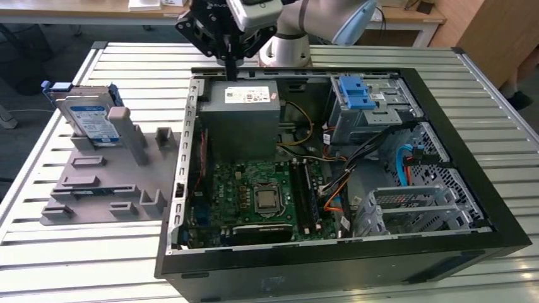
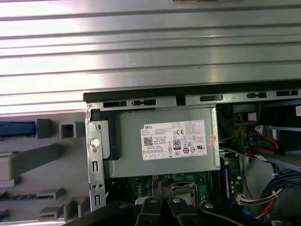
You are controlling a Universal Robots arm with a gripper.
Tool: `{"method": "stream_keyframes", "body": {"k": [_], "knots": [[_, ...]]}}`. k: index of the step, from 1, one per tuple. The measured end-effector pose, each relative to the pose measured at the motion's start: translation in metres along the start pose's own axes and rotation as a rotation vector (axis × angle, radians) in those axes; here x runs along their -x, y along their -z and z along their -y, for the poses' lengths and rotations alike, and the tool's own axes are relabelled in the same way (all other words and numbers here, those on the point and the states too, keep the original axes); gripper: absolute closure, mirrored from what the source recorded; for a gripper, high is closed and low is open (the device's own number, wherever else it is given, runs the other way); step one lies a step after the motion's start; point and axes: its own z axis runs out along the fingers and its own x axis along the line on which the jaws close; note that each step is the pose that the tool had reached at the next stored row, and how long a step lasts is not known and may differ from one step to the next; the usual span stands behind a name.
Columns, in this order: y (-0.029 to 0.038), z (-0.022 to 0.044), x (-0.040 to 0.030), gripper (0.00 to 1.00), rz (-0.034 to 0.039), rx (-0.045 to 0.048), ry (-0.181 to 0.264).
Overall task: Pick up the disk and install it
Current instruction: 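Reach for the disk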
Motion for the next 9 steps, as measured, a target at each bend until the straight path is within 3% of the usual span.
{"method": "stream_keyframes", "body": {"k": [9], "knots": [[-0.0003, 0.0002, -0.0027, 0.89, -0.0013, -0.0001, 0.000]]}}
